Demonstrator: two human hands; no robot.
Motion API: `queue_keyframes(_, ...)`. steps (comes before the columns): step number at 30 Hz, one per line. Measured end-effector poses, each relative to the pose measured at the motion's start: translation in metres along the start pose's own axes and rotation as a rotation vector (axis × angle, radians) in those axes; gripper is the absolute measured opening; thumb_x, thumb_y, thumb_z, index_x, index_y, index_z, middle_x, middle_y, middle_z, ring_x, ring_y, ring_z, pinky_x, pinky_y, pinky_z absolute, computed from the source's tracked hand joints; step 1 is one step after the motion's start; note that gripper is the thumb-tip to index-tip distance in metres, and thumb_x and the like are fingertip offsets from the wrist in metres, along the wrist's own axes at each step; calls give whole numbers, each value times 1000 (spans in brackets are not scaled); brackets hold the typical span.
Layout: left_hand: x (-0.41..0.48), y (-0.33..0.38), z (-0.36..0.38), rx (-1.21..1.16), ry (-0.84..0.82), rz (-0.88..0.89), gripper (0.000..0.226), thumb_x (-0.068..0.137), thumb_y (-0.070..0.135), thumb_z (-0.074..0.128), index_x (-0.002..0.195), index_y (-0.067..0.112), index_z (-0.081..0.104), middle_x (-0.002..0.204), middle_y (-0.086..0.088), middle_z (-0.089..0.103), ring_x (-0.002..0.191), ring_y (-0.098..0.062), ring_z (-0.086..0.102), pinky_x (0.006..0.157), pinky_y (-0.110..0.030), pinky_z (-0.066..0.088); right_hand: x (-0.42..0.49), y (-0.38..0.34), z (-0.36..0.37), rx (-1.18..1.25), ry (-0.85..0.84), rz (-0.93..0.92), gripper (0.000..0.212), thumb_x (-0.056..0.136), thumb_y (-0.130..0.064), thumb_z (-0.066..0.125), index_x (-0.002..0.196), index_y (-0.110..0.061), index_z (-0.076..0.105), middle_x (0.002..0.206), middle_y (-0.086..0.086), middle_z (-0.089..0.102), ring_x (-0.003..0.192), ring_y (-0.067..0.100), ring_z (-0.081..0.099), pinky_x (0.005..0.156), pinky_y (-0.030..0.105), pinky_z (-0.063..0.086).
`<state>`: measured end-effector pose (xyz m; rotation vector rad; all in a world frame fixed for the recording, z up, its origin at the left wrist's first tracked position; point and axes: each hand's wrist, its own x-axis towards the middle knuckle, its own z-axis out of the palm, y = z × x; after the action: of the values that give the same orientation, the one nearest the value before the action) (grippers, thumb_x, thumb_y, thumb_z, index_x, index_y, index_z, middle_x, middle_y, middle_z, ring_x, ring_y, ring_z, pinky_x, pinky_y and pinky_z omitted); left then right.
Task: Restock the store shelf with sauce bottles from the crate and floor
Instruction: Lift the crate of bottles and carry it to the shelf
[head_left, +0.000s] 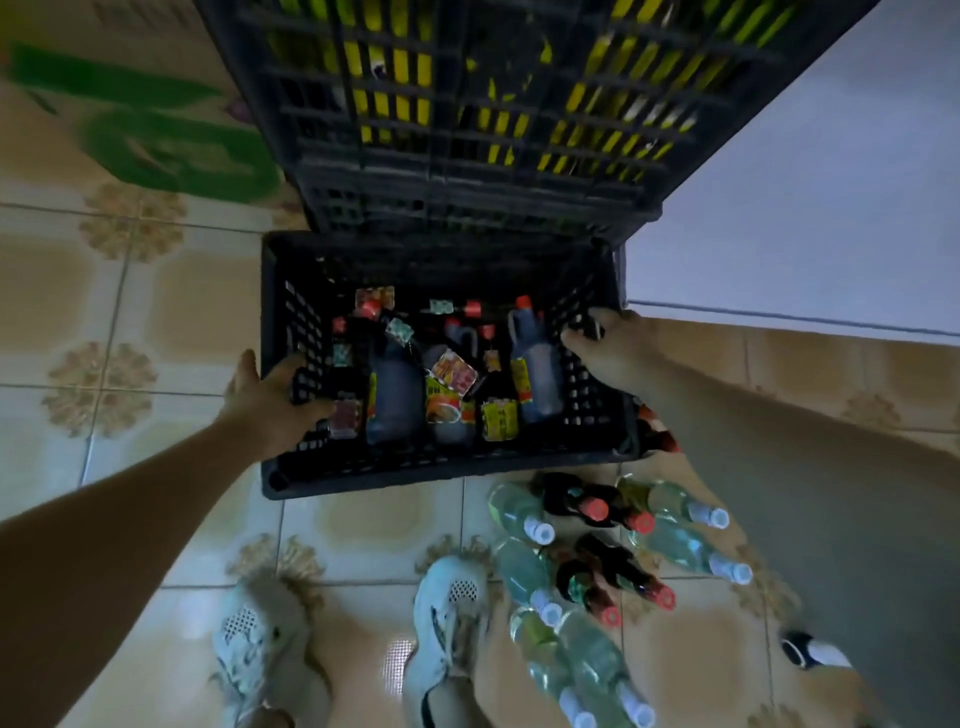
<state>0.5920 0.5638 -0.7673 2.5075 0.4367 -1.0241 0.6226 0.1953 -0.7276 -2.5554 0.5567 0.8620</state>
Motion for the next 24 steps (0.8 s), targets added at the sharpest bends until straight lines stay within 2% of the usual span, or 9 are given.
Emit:
queue_keyframes(3,18,-1,20,-109,87,5,79,86,42,65,151,29,22,154,-6,6,134,-41,30,106,-45,37,28,12,21,-35,54,13,72,94,-56,47,154,-27,20,158,13,14,138,37,30,107,34,31)
queue_keyframes(8,37,-7,37,-193,192,12,78,88,35,65,151,31,20,147,-11,19,123,-43,42,102,-46,41,59,23,42,-32,112,65,79,91,-59,51,154,-37,10,161,11,-7,140,40,26,106,36,34)
queue_keyframes(9,39,-8,38,-206,195,1,76,88,35,65,150,32,21,146,-12,21,120,-44,44,99,-47,43,62,26,44,-21,123,83,78,91,-58,51,154,-38,9,161,11,-5,140,40,27,105,36,34)
queue_keyframes(13,46,-9,38,-243,213,-7,69,89,36,62,149,36,26,142,-14,32,106,-42,53,83,-43,49,77,42,50,45,148,84,77,88,-56,55,153,-39,16,151,14,24,135,35,34,103,33,34)
queue_keyframes(16,46,-11,38,-252,194,-3,69,89,36,61,148,38,26,137,-15,38,90,-34,55,72,-36,46,81,48,53,66,151,87,78,86,-58,56,152,-42,18,148,12,28,131,35,40,98,34,38)
queue_keyframes(20,48,-17,40,-274,204,0,68,89,39,60,147,42,25,127,-16,55,69,-26,58,52,-27,41,83,48,56,64,160,89,78,84,-63,55,151,-45,20,145,14,38,125,35,47,90,33,41)
queue_keyframes(24,48,-16,38,-279,202,-3,67,90,36,60,148,41,26,128,-14,57,62,-25,59,50,-28,44,83,46,55,96,176,101,72,88,-59,54,150,-45,22,140,16,41,121,36,49,93,35,44)
